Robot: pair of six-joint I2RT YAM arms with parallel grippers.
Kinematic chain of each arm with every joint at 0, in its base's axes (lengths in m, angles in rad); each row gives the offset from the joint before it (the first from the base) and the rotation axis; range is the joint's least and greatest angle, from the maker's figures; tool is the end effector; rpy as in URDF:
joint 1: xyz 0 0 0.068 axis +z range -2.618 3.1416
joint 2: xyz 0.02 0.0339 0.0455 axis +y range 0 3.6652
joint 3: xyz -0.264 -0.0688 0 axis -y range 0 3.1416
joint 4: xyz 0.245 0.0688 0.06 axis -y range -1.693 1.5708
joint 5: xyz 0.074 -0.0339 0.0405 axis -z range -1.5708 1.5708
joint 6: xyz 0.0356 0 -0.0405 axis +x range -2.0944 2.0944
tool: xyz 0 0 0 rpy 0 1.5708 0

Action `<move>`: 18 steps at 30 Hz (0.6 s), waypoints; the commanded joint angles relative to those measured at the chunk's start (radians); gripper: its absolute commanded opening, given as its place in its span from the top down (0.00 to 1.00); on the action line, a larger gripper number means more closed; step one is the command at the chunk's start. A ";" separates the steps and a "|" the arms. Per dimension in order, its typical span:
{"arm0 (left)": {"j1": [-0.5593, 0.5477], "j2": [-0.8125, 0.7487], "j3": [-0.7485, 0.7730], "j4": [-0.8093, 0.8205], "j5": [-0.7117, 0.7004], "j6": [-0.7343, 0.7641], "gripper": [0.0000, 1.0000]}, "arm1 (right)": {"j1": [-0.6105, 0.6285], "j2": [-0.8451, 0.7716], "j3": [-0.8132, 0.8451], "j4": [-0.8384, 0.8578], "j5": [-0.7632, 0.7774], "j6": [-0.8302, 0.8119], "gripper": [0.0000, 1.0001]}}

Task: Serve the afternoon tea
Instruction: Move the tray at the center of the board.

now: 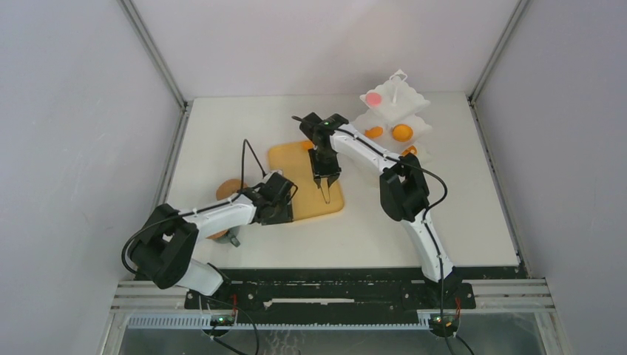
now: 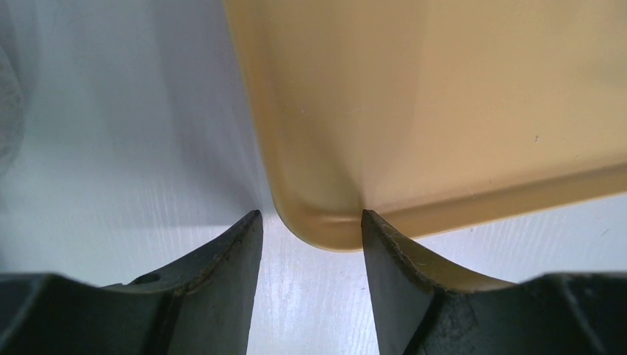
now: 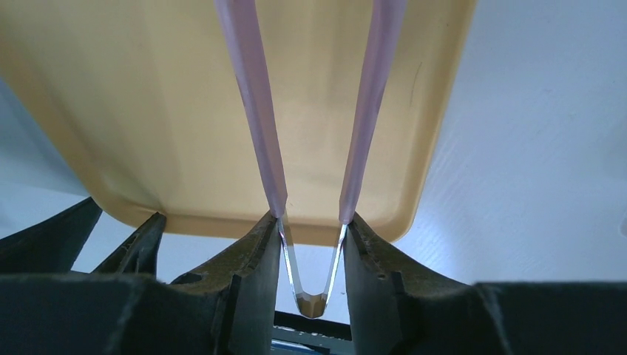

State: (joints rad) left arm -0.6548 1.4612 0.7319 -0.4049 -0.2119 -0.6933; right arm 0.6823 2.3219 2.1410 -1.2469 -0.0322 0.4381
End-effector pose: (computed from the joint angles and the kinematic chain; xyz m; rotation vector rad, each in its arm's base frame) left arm 0.2106 -0.1523 0.1588 -0.1142 2.6654 -0.1477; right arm 0.3622 0.2957 0.2129 -0.3729 3.0105 0.1568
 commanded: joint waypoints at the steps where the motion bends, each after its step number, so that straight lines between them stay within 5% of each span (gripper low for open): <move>1: -0.018 -0.022 -0.042 -0.038 0.038 -0.028 0.43 | -0.007 -0.028 -0.019 0.018 -0.032 0.045 0.57; 18: -0.020 -0.061 -0.071 -0.035 0.066 -0.029 0.44 | -0.033 0.047 0.029 -0.018 -0.071 0.077 0.54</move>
State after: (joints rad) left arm -0.6647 1.4151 0.6930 -0.4034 -0.1898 -0.7086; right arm 0.6590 2.3608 2.1197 -1.2472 -0.0902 0.4858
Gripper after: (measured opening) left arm 0.568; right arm 0.464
